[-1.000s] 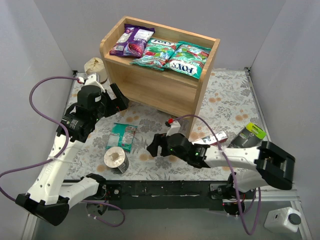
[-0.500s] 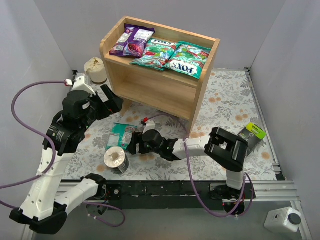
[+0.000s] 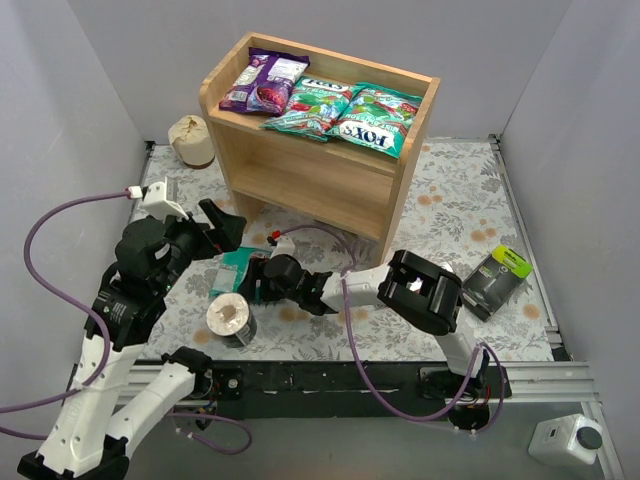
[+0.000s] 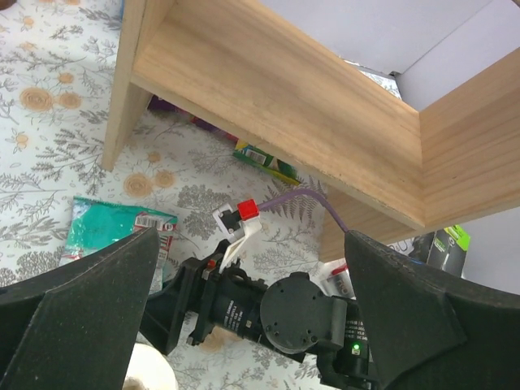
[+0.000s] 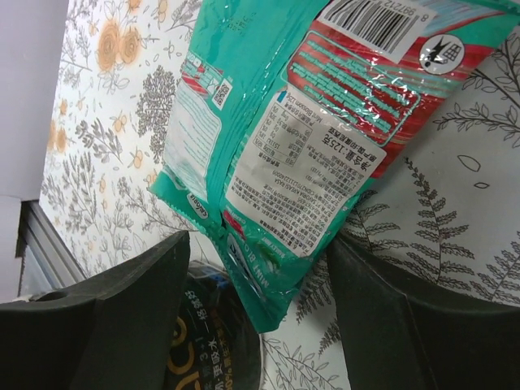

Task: Place and organize the candy bags onto the shelf

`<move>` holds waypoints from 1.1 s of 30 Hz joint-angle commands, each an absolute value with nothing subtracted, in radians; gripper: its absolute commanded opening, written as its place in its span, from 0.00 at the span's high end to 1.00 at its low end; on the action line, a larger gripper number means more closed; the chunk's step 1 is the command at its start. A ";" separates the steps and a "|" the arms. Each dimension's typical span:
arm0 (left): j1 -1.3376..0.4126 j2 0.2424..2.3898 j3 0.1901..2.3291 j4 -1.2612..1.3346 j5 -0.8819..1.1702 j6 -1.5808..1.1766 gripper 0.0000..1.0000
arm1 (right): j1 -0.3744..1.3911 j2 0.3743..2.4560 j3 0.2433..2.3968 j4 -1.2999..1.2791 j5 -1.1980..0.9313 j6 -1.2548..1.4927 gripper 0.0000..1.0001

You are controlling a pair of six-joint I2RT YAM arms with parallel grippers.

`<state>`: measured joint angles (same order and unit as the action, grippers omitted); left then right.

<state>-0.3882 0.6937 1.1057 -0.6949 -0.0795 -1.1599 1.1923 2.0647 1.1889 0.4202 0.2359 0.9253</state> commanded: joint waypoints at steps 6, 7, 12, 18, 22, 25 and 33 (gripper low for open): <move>-0.382 0.696 1.071 -0.611 -0.078 -1.120 0.02 | 1.181 2.134 1.197 0.371 0.270 0.986 0.50; -0.382 0.693 1.069 -0.609 -0.081 -1.123 0.02 | 1.180 2.134 1.193 0.374 0.270 0.989 0.60; -0.382 0.678 1.065 -0.607 -0.097 -1.140 0.02 | 1.180 2.093 1.169 0.382 0.316 0.980 0.99; -0.382 0.666 1.086 -0.630 -0.142 -1.166 0.02 | 1.196 1.998 1.180 0.406 0.394 0.873 0.99; -0.382 0.658 1.118 -0.667 -0.176 -1.190 0.02 | 1.224 1.924 1.221 0.413 0.469 0.772 0.99; -0.382 0.647 1.131 -0.676 -0.190 -1.200 0.02 | 1.244 1.876 1.250 0.411 0.509 0.692 0.99; -0.382 0.629 1.153 -0.693 -0.198 -1.219 0.02 | 1.285 1.787 1.281 0.425 0.531 0.604 0.99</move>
